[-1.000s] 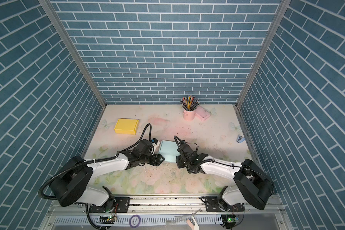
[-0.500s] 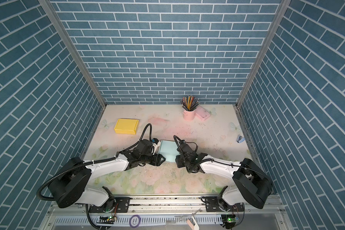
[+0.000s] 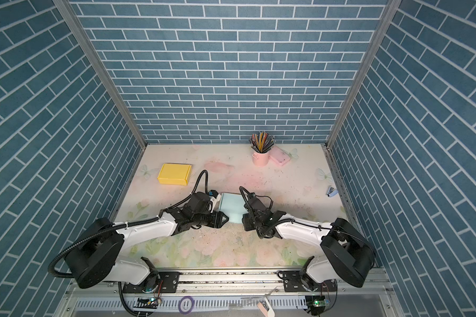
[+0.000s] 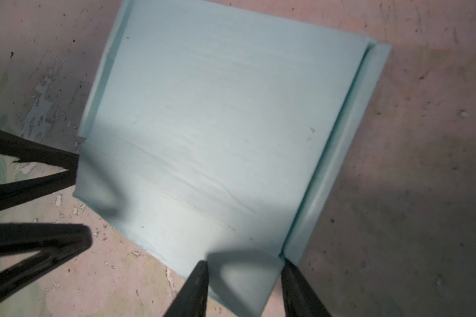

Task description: Fold the paper box

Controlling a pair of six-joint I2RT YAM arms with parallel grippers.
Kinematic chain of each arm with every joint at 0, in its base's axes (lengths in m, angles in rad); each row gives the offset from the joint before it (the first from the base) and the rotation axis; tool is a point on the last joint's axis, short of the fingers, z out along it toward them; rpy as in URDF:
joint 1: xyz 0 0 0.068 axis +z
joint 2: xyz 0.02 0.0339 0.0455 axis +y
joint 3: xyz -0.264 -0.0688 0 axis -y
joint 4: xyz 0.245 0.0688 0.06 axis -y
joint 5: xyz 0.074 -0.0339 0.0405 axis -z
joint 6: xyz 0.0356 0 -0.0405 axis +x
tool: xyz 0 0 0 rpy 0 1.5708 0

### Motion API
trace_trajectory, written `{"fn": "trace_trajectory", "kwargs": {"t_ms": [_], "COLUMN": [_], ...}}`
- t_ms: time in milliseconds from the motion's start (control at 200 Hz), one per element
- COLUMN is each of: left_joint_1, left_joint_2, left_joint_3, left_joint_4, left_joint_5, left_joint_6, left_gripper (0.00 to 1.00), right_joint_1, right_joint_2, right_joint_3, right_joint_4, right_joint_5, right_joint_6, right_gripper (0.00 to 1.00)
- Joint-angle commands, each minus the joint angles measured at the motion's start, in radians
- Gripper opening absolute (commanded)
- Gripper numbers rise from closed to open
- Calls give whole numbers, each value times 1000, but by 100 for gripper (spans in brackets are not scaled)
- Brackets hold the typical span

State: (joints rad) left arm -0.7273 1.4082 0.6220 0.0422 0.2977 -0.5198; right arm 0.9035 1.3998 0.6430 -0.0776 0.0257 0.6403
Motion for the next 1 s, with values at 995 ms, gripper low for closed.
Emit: {"fn": "trace_trajectory", "kwargs": {"t_ms": [995], "left_joint_1": [55], "left_joint_2": [156], "left_joint_3": [100], "left_joint_4": [7], "left_joint_5": [0], "left_joint_6": [93], "left_gripper": [48], "right_joint_1": [19], "right_joint_2": [-15], "right_joint_3": [75], "right_joint_4": [-110], "right_joint_5": [109], "right_joint_6": [-39], "right_gripper": [49]}}
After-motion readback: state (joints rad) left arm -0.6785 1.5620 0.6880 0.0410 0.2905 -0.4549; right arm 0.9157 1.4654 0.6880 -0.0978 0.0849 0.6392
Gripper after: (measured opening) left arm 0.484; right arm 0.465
